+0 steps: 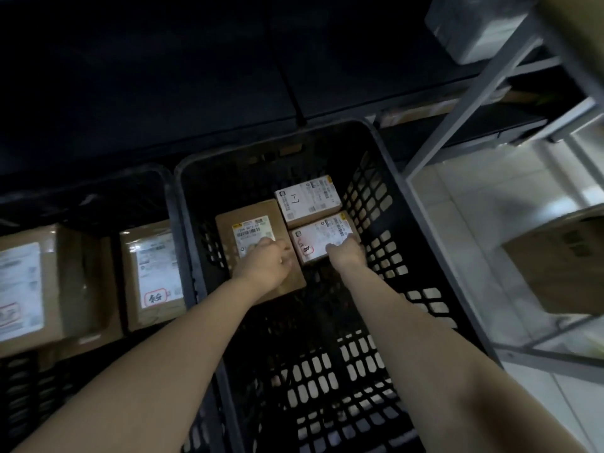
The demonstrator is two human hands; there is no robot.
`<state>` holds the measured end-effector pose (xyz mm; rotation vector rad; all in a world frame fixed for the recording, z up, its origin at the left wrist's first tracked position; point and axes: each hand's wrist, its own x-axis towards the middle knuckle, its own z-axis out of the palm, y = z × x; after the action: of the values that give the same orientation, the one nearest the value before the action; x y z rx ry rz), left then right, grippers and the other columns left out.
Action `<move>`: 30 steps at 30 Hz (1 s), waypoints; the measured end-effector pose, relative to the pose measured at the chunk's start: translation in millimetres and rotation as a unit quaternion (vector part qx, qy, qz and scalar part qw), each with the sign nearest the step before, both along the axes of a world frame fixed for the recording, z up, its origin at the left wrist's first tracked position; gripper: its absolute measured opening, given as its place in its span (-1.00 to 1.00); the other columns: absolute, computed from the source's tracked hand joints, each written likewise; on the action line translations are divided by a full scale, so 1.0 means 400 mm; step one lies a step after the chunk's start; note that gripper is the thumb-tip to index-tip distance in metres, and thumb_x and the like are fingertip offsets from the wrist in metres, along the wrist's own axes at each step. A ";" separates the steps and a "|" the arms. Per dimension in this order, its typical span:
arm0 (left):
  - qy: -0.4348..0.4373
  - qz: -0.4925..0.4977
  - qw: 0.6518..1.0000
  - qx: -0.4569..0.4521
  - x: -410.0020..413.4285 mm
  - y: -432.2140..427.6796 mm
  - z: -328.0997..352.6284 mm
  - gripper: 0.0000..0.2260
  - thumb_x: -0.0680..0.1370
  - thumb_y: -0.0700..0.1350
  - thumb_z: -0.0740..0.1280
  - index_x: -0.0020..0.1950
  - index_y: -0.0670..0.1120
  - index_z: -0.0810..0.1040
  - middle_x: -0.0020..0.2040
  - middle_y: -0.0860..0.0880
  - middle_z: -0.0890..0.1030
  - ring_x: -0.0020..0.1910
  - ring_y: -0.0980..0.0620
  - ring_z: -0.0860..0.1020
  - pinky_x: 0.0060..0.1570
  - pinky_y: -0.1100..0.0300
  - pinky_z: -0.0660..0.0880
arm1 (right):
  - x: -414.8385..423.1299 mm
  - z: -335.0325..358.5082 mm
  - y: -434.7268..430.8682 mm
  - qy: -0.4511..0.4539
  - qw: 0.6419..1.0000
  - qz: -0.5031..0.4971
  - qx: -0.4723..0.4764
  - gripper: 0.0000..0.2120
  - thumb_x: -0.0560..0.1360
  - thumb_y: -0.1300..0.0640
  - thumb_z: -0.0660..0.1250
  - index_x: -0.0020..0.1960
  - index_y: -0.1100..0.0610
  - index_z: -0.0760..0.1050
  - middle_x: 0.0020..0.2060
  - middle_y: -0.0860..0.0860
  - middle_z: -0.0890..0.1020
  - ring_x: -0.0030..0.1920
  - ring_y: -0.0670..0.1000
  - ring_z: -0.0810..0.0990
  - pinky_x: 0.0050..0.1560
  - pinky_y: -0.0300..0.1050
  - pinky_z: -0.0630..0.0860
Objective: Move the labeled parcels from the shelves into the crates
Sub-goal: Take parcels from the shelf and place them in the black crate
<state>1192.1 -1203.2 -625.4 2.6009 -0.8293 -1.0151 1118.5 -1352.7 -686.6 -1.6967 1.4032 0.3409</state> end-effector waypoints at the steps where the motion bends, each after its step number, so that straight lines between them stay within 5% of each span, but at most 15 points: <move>1: -0.015 -0.004 1.000 -0.003 -0.002 0.008 0.032 -0.65 0.60 -0.04 0.20 0.39 -0.01 0.37 0.33 -0.12 0.37 0.30 -0.15 0.37 0.23 -0.01 0.41 | -0.005 0.034 -0.002 -0.017 0.998 0.061 -0.028 -0.45 0.56 0.09 0.23 0.50 0.16 0.21 0.38 0.22 0.35 0.29 0.25 0.42 0.18 -0.03 0.43; 6: -0.087 0.020 0.996 -0.023 -0.039 0.066 0.209 -0.65 0.61 -0.06 0.17 0.40 0.02 0.36 0.37 -0.08 0.38 0.29 -0.10 0.40 0.20 0.00 0.42 | -0.036 0.242 0.035 -0.049 0.937 0.309 -0.153 -0.54 0.60 0.05 0.21 0.46 0.15 0.26 0.34 0.20 0.36 0.28 0.24 0.43 0.24 0.08 0.44; 11: -0.185 0.071 0.980 -0.014 -0.164 0.207 0.422 -0.69 0.60 -0.03 0.18 0.34 0.01 0.41 0.20 -0.07 0.50 0.16 -0.08 0.48 0.08 0.02 0.48 | -0.104 0.470 0.128 -0.073 0.817 0.501 -0.277 -0.57 0.61 0.05 0.15 0.45 0.11 0.28 0.31 0.16 0.40 0.27 0.24 0.41 0.15 0.13 0.47; 23: -0.427 0.264 0.863 0.056 -0.522 0.854 1.110 -0.89 0.58 -0.03 0.19 0.05 0.01 0.47 0.03 0.01 0.58 0.03 -0.07 0.53 -0.07 0.08 0.42 | -0.182 1.204 0.749 -0.425 0.539 0.635 -0.355 -0.63 0.62 -0.03 0.17 0.38 0.05 0.40 0.22 0.05 0.52 0.22 0.16 0.46 0.09 0.05 0.48; 30: -0.529 0.373 0.749 0.142 -0.849 1.326 1.346 -0.90 0.57 -0.04 0.20 0.00 0.01 0.49 -0.05 0.04 0.59 -0.02 -0.05 0.55 -0.09 0.05 0.46 | -0.359 1.460 1.322 -0.581 0.356 0.659 -0.319 -0.67 0.59 0.00 0.21 0.32 0.08 0.43 0.14 0.07 0.55 0.16 0.17 0.49 0.04 0.04 0.46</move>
<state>852.5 -672.9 -86.9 3.1684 0.3511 0.6935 975.1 -824.0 -102.6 -2.3656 -1.3063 -0.6740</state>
